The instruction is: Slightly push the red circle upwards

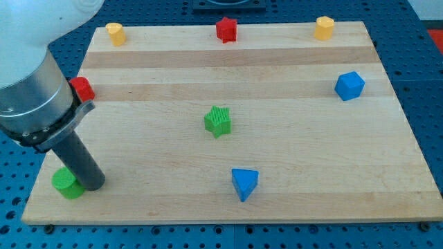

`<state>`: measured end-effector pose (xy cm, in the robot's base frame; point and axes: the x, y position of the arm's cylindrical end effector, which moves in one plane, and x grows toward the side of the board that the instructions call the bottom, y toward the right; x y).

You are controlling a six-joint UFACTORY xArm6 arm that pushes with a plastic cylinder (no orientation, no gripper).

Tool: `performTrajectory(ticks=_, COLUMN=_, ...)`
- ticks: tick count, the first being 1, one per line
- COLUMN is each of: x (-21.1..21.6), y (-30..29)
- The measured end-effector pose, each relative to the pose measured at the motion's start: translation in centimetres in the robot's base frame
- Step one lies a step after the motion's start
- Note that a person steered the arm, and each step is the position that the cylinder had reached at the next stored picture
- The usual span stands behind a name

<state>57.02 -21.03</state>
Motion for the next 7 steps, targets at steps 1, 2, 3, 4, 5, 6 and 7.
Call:
performTrajectory(ticks=1, x=0.0, y=-0.8)
performTrajectory(ticks=2, x=0.0, y=-0.9)
performTrajectory(ticks=3, x=-1.5, y=-0.9)
performTrajectory(ticks=4, x=-4.2, y=-1.2)
performTrajectory(ticks=5, x=-7.0, y=-4.9)
performTrajectory(ticks=6, x=-9.1, y=-9.4)
performTrajectory(ticks=7, x=-9.1, y=-9.4)
